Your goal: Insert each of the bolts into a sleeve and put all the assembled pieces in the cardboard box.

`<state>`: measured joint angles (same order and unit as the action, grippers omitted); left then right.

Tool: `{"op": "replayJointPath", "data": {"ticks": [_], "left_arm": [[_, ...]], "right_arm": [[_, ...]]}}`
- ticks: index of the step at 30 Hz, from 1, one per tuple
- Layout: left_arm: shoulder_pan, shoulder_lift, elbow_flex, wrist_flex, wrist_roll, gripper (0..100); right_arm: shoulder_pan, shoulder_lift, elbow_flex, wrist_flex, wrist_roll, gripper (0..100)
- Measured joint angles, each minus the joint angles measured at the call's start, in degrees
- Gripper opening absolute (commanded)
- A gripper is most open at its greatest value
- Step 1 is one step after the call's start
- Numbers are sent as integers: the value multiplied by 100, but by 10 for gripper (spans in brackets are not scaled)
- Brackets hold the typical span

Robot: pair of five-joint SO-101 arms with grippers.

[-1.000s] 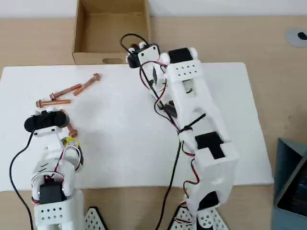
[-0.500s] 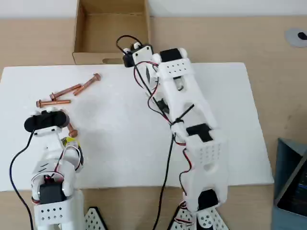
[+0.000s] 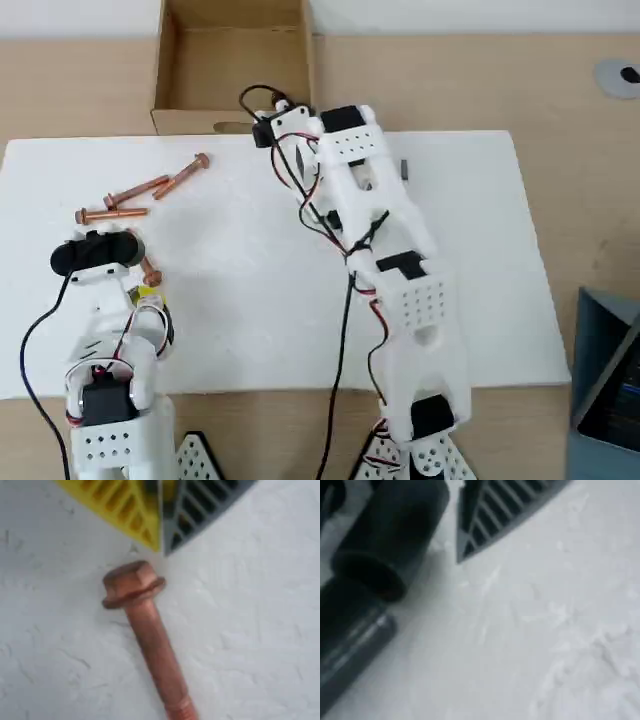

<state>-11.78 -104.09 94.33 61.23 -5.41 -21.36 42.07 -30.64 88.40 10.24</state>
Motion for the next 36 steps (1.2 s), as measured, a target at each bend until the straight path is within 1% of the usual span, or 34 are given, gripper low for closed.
{"op": "replayJointPath", "data": {"ticks": [8, 11, 17, 22, 25, 27, 31, 36], "left_arm": [[0, 0, 0, 0, 0, 1], [0, 0, 0, 0, 0, 1], [0, 0, 0, 0, 0, 1], [0, 0, 0, 0, 0, 1], [0, 0, 0, 0, 0, 1], [0, 0, 0, 0, 0, 1], [0, 0, 0, 0, 0, 1], [0, 0, 0, 0, 0, 2]], "right_arm": [[26, 281, -255, -26, -167, 30], [26, 334, -273, -26, -167, 10], [26, 396, -404, 26, -167, 11], [0, 607, -1240, 677, -176, 10], [-18, 589, -2163, 1178, -176, 10], [-9, 545, -2664, 1248, -176, 10], [-9, -123, -2734, 1266, -176, 10], [-9, -1451, -1881, 1266, -176, 10]]}}
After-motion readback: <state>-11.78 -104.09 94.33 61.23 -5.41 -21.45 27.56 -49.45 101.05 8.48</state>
